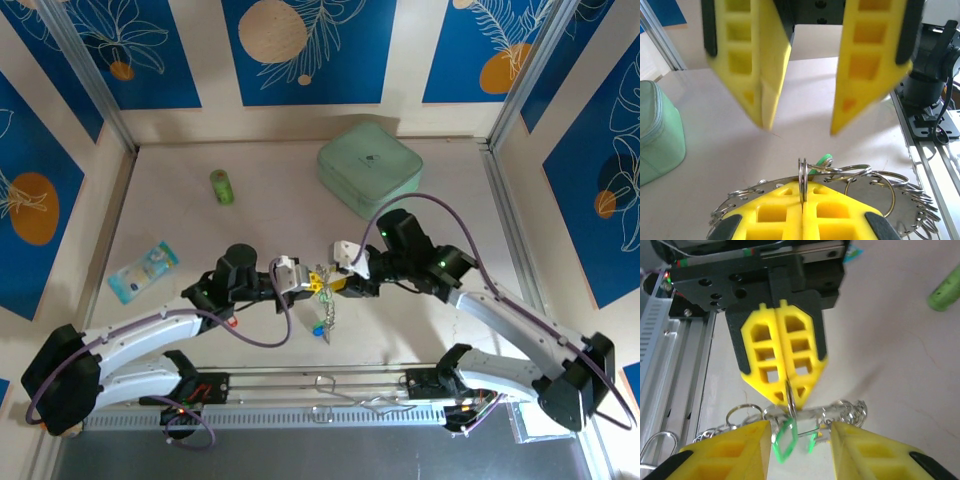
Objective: Put the keys on the keyring
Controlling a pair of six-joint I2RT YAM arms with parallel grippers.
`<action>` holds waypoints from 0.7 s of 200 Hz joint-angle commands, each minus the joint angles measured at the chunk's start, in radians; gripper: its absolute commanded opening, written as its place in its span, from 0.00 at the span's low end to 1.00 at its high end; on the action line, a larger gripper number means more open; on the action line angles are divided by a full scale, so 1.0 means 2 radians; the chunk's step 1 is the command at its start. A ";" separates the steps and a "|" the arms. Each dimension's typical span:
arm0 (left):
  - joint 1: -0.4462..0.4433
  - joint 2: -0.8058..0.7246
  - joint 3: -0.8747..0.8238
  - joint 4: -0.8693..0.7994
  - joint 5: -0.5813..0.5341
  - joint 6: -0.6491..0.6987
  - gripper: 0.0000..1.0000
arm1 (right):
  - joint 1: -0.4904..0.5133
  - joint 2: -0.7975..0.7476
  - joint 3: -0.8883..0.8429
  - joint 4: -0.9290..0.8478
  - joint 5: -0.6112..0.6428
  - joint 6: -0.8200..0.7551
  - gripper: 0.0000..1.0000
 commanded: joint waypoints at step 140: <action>-0.005 0.006 -0.033 0.147 0.048 -0.041 0.00 | -0.007 0.023 -0.028 0.090 -0.100 0.064 0.21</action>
